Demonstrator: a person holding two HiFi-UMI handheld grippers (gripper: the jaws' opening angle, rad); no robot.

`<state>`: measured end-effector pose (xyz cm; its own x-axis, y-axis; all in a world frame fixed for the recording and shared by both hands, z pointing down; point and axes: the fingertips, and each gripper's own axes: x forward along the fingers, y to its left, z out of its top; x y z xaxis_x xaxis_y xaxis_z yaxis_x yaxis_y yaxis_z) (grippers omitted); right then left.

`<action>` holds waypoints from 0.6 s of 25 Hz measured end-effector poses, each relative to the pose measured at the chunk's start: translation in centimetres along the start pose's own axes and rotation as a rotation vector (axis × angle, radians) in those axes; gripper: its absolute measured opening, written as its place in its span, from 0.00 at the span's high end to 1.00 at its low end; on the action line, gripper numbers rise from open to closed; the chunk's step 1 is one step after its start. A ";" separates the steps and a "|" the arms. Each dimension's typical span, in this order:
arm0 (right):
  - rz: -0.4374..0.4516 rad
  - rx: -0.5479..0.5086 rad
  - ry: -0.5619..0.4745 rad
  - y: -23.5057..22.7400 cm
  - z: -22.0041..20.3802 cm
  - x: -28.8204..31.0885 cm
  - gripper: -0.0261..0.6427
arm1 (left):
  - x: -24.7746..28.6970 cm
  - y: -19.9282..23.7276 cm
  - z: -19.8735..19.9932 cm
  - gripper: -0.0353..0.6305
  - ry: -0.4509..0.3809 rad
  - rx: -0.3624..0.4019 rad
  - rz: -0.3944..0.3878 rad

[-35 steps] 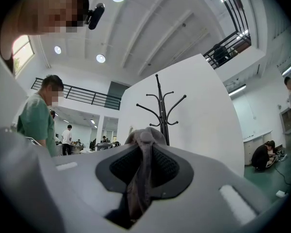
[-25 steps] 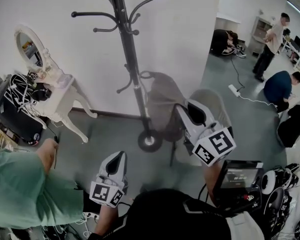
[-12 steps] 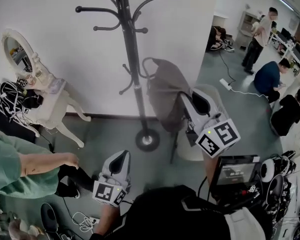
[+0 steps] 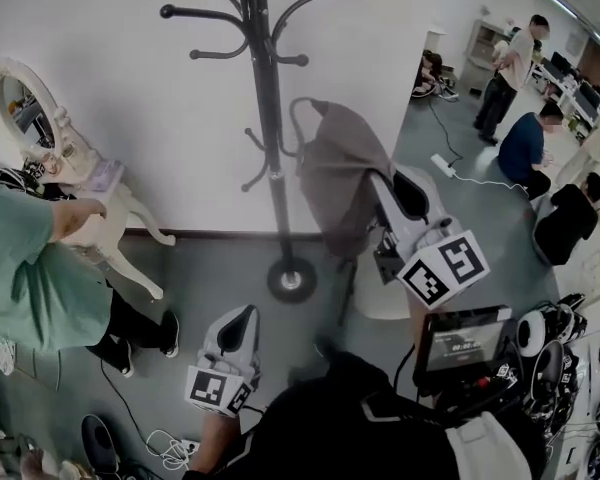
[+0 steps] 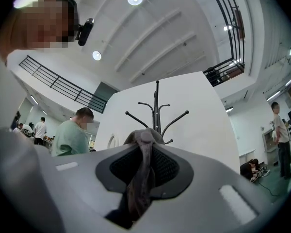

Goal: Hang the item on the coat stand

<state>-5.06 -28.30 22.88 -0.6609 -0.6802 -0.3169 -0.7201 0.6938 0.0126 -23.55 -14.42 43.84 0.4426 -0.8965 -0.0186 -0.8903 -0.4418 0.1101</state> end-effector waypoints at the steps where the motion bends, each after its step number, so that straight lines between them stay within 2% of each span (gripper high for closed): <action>1: 0.000 0.002 -0.007 -0.2 0.2 0.3 0.86 | 0.1 0.3 0.0 0.92 0.002 0.001 0.006; 8: 0.009 0.020 -0.072 -2.0 1.7 2.8 0.86 | 1.2 2.4 0.8 0.92 -0.004 0.027 0.053; 12: 0.018 0.017 -0.099 -3.0 2.2 4.6 0.86 | 2.2 3.5 1.4 0.92 -0.022 0.002 0.084; 15: 0.005 0.011 -0.122 -4.3 2.7 5.5 0.86 | 3.1 4.1 1.5 0.92 -0.019 0.029 0.089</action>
<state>-5.01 -34.41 18.55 -0.6336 -0.6430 -0.4303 -0.7137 0.7004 0.0045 -26.02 -19.03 42.74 0.3594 -0.9327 -0.0289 -0.9290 -0.3606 0.0835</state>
